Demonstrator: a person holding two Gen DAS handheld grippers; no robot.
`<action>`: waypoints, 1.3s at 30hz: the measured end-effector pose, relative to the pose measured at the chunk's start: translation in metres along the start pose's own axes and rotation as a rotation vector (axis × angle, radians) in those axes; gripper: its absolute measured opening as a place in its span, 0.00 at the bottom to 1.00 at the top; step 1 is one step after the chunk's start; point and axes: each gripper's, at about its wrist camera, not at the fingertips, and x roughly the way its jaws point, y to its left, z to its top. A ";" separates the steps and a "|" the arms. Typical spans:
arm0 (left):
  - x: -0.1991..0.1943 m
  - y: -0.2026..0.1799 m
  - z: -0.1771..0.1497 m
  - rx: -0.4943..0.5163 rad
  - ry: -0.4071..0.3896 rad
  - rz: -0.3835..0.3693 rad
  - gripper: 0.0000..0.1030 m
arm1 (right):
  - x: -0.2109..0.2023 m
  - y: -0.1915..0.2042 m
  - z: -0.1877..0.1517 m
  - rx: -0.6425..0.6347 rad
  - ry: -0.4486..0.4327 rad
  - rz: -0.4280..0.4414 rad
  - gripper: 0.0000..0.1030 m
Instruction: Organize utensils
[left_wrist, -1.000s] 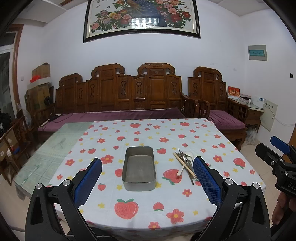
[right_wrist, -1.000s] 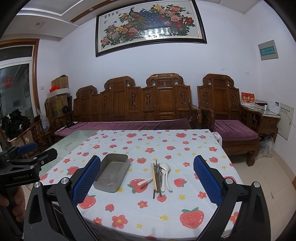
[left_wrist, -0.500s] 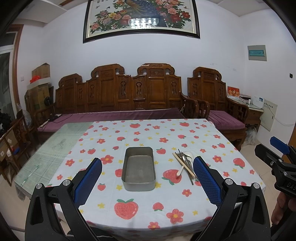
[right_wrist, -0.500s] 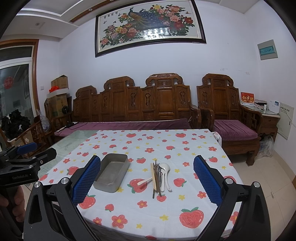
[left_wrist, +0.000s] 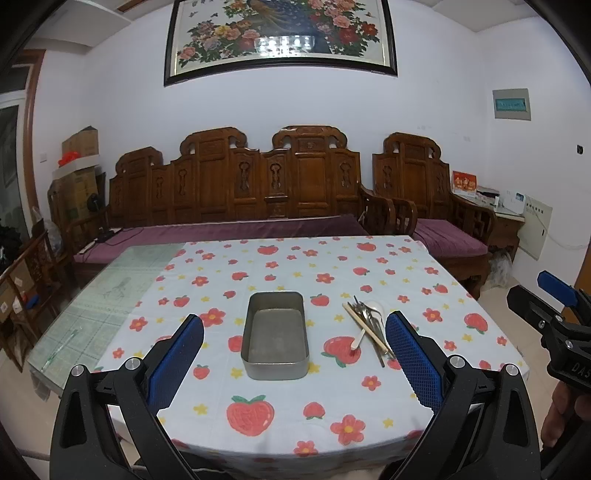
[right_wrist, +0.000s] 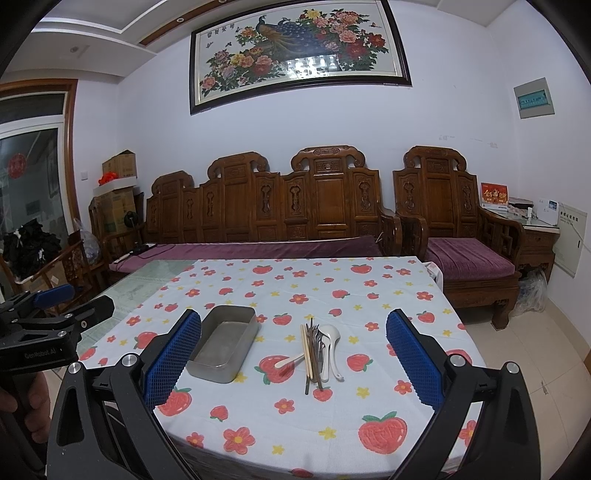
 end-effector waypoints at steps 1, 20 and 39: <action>0.000 0.000 0.000 0.000 0.002 0.000 0.92 | 0.000 0.000 0.000 0.000 0.000 0.000 0.97; 0.078 -0.024 -0.017 0.069 0.113 -0.080 0.92 | 0.072 -0.031 -0.029 0.010 0.124 0.019 0.72; 0.198 -0.062 -0.053 0.125 0.296 -0.179 0.92 | 0.197 -0.093 -0.086 0.085 0.289 -0.007 0.42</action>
